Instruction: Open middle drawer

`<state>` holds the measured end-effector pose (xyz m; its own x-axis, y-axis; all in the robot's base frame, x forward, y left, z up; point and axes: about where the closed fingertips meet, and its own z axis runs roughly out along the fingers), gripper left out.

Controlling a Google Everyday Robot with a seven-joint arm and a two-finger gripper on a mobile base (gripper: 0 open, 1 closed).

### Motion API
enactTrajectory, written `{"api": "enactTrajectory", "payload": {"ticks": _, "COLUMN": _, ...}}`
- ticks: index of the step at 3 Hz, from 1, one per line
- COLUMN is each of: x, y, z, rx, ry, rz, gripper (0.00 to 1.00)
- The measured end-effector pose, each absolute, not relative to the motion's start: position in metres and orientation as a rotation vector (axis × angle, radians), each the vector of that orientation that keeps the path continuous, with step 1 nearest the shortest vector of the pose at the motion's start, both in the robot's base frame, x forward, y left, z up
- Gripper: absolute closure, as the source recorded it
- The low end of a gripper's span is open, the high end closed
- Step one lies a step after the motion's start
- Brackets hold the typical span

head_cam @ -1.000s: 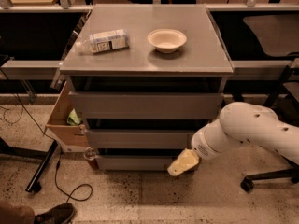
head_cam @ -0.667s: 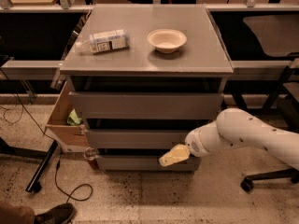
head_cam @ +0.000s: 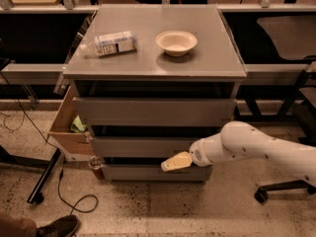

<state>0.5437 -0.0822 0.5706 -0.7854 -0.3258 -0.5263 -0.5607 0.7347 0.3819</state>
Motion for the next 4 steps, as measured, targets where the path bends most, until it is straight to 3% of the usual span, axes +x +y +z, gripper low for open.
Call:
{"api": "enactTrajectory", "payload": {"ticks": 2, "x": 0.588, "y": -0.051, "z": 0.545, "rx": -0.448, "ry": 2.380, "rz": 0.843, "gripper": 0.00}}
{"api": "enactTrajectory", "payload": {"ticks": 4, "x": 0.652, "y": -0.039, "z": 0.529, "rx": -0.238, "ry": 2.125, "rz": 0.987, "gripper": 0.41}}
